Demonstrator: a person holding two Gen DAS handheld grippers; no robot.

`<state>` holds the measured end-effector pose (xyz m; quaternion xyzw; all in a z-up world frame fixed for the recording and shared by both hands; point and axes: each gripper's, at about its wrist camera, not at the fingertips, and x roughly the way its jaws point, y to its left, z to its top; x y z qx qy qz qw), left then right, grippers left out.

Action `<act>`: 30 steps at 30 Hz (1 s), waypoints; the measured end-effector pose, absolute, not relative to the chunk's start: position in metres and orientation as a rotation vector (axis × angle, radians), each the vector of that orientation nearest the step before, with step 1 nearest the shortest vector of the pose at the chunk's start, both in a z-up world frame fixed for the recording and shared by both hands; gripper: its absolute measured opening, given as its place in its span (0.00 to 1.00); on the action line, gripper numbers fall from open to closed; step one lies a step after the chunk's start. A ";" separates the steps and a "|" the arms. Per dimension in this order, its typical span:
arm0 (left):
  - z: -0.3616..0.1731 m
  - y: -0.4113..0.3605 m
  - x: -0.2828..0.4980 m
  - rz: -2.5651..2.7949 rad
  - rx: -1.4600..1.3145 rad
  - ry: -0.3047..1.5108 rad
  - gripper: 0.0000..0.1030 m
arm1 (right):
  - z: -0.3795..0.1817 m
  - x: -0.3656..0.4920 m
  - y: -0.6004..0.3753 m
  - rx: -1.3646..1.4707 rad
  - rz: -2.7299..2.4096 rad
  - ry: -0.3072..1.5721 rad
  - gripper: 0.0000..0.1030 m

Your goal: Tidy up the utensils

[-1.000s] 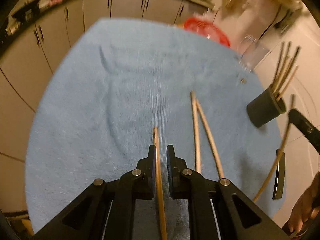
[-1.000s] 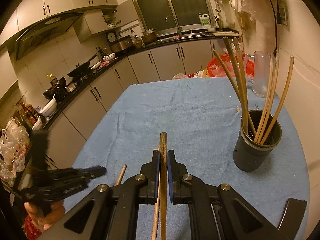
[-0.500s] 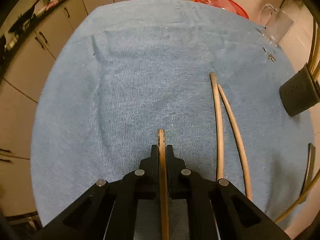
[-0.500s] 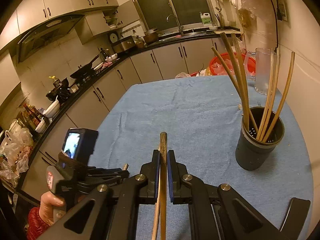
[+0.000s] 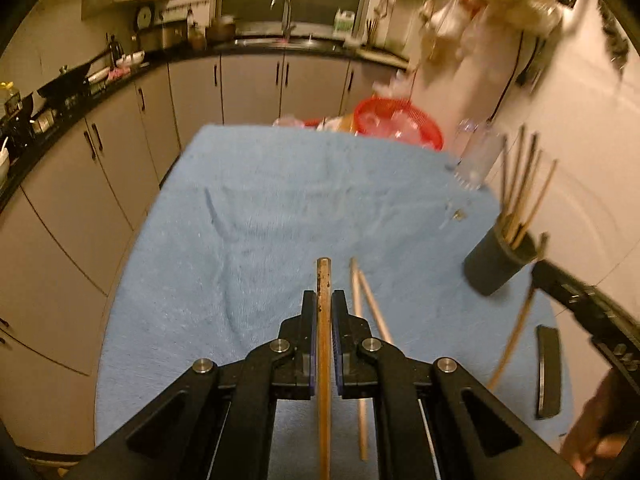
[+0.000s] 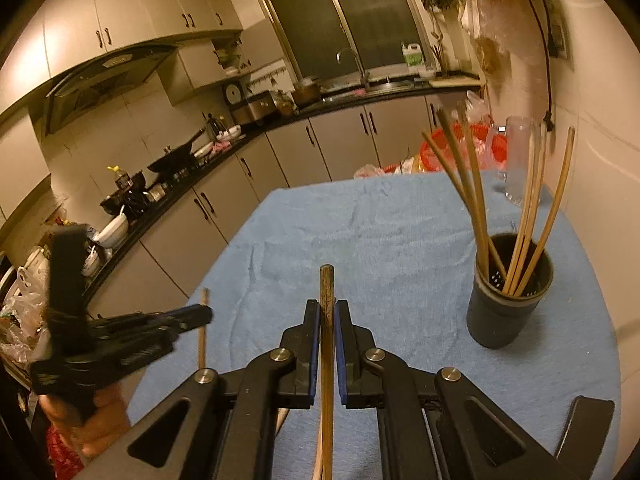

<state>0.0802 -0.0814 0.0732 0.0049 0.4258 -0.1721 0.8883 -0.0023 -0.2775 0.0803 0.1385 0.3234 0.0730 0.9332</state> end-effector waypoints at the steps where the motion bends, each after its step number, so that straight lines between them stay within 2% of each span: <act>1: 0.076 -0.078 0.075 -0.362 0.008 0.874 0.07 | 0.083 -0.005 -0.276 0.280 0.149 0.653 0.07; 13: 0.119 -0.061 0.042 -0.388 0.008 0.763 0.07 | 0.102 -0.026 -0.282 0.283 0.132 0.580 0.07; 30: 0.136 -0.061 0.031 -0.394 0.025 0.719 0.07 | 0.115 -0.041 -0.290 0.279 0.113 0.533 0.07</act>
